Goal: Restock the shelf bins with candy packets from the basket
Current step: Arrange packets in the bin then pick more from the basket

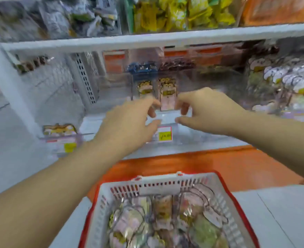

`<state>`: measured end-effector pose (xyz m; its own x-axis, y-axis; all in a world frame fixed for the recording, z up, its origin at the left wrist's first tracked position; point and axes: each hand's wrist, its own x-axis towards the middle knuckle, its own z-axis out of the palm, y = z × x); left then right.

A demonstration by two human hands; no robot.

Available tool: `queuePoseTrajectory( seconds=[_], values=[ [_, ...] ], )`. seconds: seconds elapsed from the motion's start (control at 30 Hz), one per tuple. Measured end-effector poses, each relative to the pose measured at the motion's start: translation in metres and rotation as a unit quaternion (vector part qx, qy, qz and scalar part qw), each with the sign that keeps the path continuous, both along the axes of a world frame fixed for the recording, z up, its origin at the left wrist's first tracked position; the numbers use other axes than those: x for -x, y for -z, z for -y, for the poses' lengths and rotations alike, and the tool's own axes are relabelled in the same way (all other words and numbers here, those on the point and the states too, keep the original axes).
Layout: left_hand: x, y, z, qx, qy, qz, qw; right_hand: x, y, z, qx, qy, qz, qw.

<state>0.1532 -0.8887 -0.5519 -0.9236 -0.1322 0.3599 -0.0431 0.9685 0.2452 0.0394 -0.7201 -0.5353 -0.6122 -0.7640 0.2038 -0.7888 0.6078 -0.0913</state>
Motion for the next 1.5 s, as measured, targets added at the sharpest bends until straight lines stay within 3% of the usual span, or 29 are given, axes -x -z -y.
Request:
queuePoseTrajectory(
  seconds=[0.13, 0.23, 0.47, 0.53, 0.63, 0.83, 1.0, 1.1, 1.2, 1.3, 1.43, 1.5],
  values=[
    [-0.071, 0.056, -0.025, -0.011, -0.006, 0.083, 0.997, -0.062, 0.056, -0.035, -0.022, -0.017, 0.056, 0.998],
    [-0.102, 0.101, -0.032, 0.025, 0.013, 0.169, 0.985, -0.091, 0.109, -0.044, -0.116, -0.035, 0.112, 0.986],
    [-0.137, 0.207, -0.008, 0.075, 0.038, 0.38, 0.921, -0.083, 0.226, -0.064, -0.363, -0.071, 0.208, 0.906],
    [-0.135, 0.229, -0.001, 0.08, 0.048, 0.415, 0.905, -0.069, 0.25, -0.074, -0.408, -0.056, 0.191, 0.891],
    [-0.126, 0.255, 0.009, 0.083, 0.05, 0.4, 0.912, -0.054, 0.278, -0.08, -0.481, -0.046, 0.171, 0.859],
    [-0.115, 0.288, 0.018, 0.067, 0.04, 0.444, 0.893, -0.036, 0.296, -0.051, -0.526, -0.107, 0.108, 0.837],
    [-0.1, 0.28, 0.007, 0.12, 0.081, 0.465, 0.873, -0.031, 0.288, -0.058, -0.51, -0.122, 0.101, 0.846],
    [-0.08, 0.271, -0.009, 0.109, 0.163, 0.443, 0.875, -0.03, 0.283, -0.071, -0.45, -0.102, 0.164, 0.872],
    [-0.063, 0.274, -0.031, 0.067, 0.244, 0.465, 0.848, -0.026, 0.275, -0.085, -0.385, -0.078, 0.198, 0.898],
    [-0.047, 0.276, -0.055, 0.09, 0.288, 0.474, 0.827, -0.019, 0.263, -0.1, -0.319, -0.029, 0.207, 0.924],
    [-0.014, 0.278, -0.075, 0.027, 0.236, 0.43, 0.871, -0.013, 0.239, -0.128, -0.208, 0.068, 0.262, 0.94],
    [0.002, 0.28, -0.083, -0.085, 0.17, 0.41, 0.892, -0.007, 0.225, -0.139, -0.169, 0.093, 0.292, 0.937]
  ],
)
